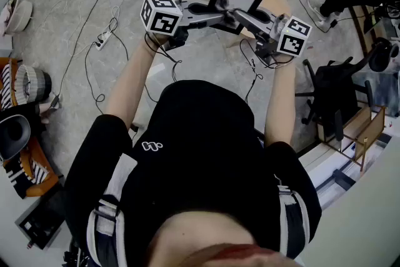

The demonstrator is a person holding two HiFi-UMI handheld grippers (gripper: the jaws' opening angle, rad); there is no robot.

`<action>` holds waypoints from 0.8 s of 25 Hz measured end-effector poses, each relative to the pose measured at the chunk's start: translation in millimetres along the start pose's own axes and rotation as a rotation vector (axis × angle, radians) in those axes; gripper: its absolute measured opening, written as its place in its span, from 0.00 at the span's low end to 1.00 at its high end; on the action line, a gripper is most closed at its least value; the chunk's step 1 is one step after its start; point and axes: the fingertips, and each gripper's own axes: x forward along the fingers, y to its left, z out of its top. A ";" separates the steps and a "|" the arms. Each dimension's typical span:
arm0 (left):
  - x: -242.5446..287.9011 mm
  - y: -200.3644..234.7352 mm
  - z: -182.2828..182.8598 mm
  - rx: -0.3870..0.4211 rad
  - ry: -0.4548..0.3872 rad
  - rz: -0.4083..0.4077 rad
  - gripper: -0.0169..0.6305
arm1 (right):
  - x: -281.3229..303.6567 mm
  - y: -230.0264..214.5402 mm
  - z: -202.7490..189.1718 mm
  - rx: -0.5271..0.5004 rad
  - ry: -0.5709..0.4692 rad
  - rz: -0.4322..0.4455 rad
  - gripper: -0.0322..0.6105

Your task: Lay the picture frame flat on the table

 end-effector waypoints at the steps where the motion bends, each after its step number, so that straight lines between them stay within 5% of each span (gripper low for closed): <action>1: -0.1 -0.5 -1.1 -0.005 -0.001 -0.003 0.06 | -0.2 0.2 -1.3 0.005 -0.001 -0.003 0.12; 20: 0.2 8.6 -8.4 -0.064 -0.031 -0.017 0.07 | 2.3 -8.1 -6.4 0.053 -0.016 -0.056 0.12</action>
